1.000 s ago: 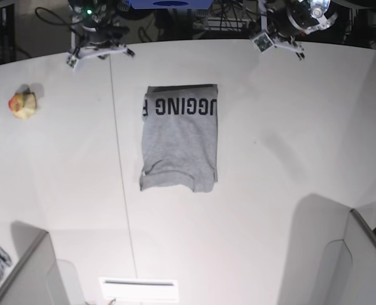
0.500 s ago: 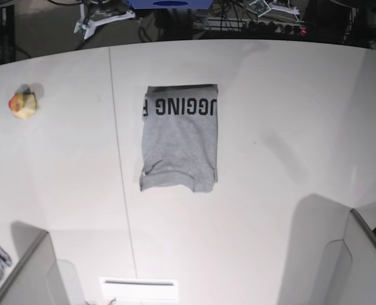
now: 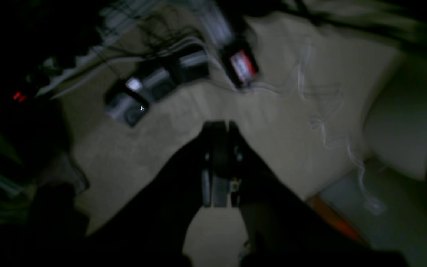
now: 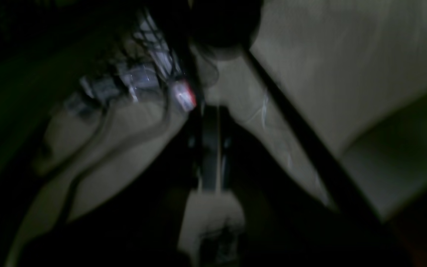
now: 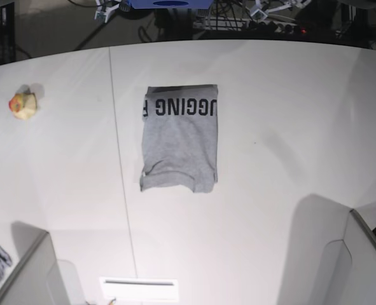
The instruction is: Fold the T-shirt properly
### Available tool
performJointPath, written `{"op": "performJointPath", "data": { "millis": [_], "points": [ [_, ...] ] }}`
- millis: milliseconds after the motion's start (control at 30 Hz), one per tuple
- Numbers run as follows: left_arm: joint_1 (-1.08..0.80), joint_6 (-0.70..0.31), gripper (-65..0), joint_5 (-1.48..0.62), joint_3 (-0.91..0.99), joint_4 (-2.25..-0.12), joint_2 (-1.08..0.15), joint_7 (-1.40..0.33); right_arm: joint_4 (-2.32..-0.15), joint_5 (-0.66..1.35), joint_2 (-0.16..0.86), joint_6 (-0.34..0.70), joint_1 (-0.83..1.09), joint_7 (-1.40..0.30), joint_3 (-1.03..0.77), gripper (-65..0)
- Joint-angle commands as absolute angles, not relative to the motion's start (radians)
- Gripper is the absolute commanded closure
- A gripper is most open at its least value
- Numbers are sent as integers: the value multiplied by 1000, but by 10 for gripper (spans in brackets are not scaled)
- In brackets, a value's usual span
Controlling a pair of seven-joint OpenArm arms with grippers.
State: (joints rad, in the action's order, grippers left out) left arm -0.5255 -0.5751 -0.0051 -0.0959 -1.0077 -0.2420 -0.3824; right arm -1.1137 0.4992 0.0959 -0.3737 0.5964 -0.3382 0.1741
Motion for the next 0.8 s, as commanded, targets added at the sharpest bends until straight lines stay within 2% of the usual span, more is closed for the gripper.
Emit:
{"op": "performJointPath", "data": {
  "millis": [0, 100, 200, 333, 467, 667, 767],
  "points": [
    [-501, -568, 0, -5, -125, -949, -236, -352, -1047, 498, 99, -355, 565, -311, 173, 0],
    [-392, -496, 0, -45, -173, -707, -208, -260, -737, 496, 82, -232, 443, -174, 173, 0],
    [-292, -430, 0, -81, -185, -460, -174, -122, -390, 496, 79, -59, 308, 13, 173, 0],
    [-177, -278, 0, -82, -186, -131, -117, 147, -116, 496, 87, 105, 193, 206, 174, 0],
    [-157, -194, 0, -87, -185, -45, -87, 329, -97, 484, 128, 113, 171, 282, 174, 0],
    [-177, -136, 0, -91, -177, -38, -87, 337, -97, 180, 107, 113, 148, 282, 170, 0],
    [-180, -133, 0, -91, -177, -38, -87, 337, -97, 114, 70, 113, 148, 283, 166, 0]
  ]
}}
